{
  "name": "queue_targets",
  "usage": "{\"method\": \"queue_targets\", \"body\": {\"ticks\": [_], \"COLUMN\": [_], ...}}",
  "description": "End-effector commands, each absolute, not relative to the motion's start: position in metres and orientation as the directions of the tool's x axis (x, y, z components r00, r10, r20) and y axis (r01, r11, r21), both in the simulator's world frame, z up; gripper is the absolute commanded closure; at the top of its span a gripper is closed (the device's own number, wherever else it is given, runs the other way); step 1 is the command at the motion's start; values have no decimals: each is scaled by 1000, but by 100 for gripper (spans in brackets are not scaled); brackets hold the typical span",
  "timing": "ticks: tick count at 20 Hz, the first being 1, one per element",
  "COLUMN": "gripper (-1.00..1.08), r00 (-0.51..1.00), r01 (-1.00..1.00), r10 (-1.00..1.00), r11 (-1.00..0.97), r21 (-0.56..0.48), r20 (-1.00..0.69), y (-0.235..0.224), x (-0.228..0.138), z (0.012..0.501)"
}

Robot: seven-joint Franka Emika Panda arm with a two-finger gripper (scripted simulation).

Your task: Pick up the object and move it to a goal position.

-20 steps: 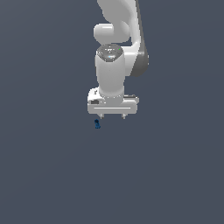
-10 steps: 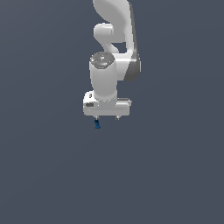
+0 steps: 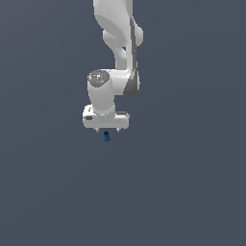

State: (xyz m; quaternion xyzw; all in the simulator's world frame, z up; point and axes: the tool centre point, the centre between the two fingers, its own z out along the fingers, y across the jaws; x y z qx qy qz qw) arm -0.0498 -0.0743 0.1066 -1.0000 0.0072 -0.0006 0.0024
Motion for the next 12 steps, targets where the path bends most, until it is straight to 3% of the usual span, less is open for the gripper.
{"method": "queue_targets", "body": {"ticks": [1, 12], "gripper": [-92, -92], "r00": [1000, 1000], "r01": [-12, -12], "r10": [-12, -12], "r11": [-1000, -1000], "r21": [-2, 0], "r20": [1, -1], "y": [-82, -87], "x": [-56, -61], "z": [99, 85]}}
